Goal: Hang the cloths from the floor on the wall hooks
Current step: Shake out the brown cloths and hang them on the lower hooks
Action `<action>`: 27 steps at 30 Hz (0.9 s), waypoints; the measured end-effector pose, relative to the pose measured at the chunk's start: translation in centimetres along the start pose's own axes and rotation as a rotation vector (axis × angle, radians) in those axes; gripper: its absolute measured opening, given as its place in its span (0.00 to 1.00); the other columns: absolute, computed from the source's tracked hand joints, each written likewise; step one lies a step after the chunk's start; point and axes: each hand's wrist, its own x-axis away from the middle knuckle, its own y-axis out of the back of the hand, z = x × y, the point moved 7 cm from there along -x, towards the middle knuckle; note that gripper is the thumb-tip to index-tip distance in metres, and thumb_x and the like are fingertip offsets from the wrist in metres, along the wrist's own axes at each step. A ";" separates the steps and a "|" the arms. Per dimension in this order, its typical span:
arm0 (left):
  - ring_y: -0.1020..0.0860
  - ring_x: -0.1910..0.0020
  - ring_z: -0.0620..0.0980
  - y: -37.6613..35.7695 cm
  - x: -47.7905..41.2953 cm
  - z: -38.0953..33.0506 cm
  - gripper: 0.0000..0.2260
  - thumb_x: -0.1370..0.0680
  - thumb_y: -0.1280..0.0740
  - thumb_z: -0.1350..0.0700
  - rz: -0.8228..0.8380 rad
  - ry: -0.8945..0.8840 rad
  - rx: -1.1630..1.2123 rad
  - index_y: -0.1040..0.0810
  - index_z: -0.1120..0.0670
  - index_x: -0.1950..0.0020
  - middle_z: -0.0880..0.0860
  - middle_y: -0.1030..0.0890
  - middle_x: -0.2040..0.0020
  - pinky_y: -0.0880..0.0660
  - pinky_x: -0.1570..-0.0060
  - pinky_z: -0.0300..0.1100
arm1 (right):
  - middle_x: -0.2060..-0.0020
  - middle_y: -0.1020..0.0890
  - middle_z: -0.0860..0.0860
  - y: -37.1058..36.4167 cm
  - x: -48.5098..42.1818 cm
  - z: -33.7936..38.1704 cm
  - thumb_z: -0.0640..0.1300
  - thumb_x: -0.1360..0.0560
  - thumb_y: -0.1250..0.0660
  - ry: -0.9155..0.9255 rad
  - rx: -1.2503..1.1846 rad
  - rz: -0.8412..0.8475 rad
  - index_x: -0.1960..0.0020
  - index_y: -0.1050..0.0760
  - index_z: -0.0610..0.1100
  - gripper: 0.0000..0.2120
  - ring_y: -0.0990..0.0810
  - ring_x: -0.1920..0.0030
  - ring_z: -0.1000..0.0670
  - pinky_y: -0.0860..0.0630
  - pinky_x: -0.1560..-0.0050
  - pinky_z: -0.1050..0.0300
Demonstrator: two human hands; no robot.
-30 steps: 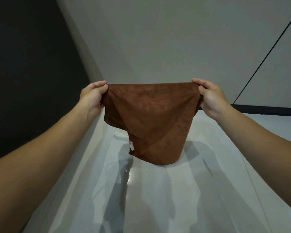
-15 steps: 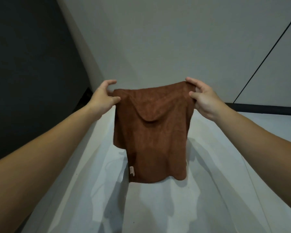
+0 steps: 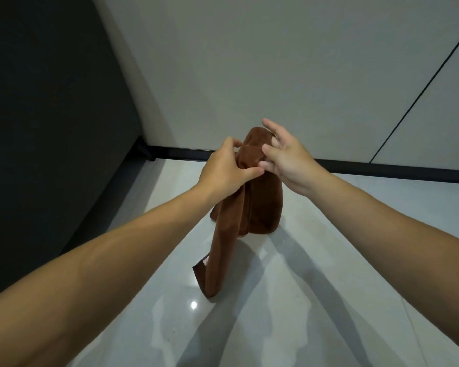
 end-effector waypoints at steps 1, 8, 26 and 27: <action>0.21 0.51 0.48 0.1 0.1 -0.1 0.28 0.29 0.25 0.49 -0.024 -0.015 -0.012 0.33 0.51 0.32 0.48 0.19 0.51 0.23 0.51 0.45 | 0.26 0.34 0.46 -0.2 0.1 0.0 0.30 0.18 0.49 -0.005 -0.018 0.005 0.22 0.45 0.48 0.28 0.18 0.49 0.54 0.20 0.56 0.63; 0.23 0.65 0.39 0.8 0.7 -1.6 0.20 0.21 0.44 0.68 0.027 -0.189 0.295 0.31 0.44 0.39 0.51 0.20 0.56 0.29 0.64 0.29 | 0.28 0.31 0.51 1.0 0.1 -0.9 0.29 0.20 0.45 -0.003 0.049 0.020 0.22 0.47 0.53 0.33 0.20 0.41 0.52 0.21 0.45 0.55; 0.22 0.54 0.34 -1.1 2.1 -1.3 0.22 0.23 0.41 0.64 0.577 -0.164 -0.143 0.20 0.42 0.39 0.38 0.21 0.46 0.27 0.53 0.26 | 0.58 0.19 0.53 2.1 -0.3 0.0 0.41 0.19 0.39 0.177 0.552 -0.104 0.50 0.23 0.49 0.07 0.19 0.57 0.55 0.24 0.53 0.59; 0.22 0.50 0.34 -0.9 2.0 -1.1 0.24 0.24 0.42 0.66 0.552 -0.119 -0.049 0.20 0.44 0.37 0.40 0.20 0.43 0.28 0.49 0.26 | 0.56 0.18 0.50 1.8 -0.3 0.0 0.42 0.19 0.38 0.173 0.532 -0.101 0.45 0.24 0.50 0.07 0.19 0.56 0.55 0.24 0.53 0.59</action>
